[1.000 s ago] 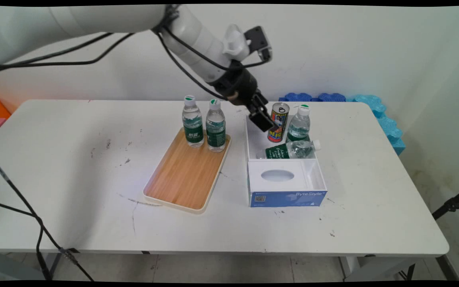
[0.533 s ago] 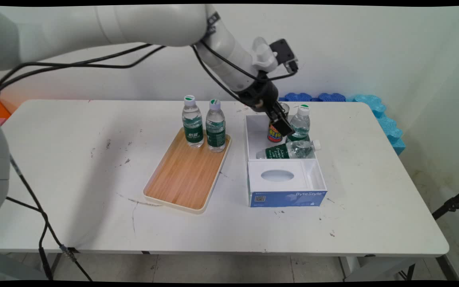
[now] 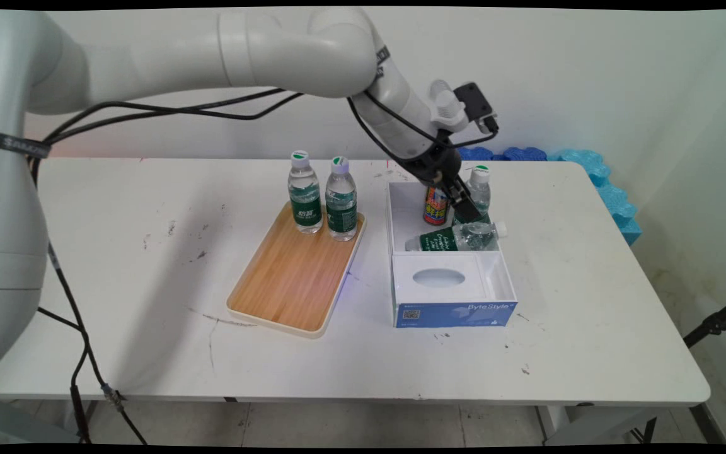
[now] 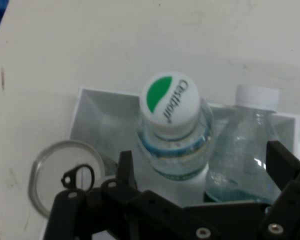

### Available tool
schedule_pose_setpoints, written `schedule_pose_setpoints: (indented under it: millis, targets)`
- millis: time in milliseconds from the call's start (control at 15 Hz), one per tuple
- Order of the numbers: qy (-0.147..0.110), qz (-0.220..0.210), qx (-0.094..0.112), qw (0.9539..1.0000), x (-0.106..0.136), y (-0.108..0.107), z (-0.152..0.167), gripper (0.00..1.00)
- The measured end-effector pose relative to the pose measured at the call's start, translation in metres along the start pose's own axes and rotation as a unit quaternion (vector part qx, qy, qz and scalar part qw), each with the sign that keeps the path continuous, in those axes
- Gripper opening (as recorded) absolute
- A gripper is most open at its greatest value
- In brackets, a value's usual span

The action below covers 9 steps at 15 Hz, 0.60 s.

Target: Pick up the green bottle from the white box

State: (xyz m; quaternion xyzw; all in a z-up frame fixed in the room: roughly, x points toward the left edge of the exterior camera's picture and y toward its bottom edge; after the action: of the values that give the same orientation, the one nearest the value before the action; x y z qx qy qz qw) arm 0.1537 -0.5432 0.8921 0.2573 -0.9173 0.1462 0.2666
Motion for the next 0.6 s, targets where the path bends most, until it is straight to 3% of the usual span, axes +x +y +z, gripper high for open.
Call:
schedule_pose_setpoints:
  millis: [600]
  targets:
    - [-0.008,0.002,0.011,0.9999,0.010,0.000,0.028,1.00]
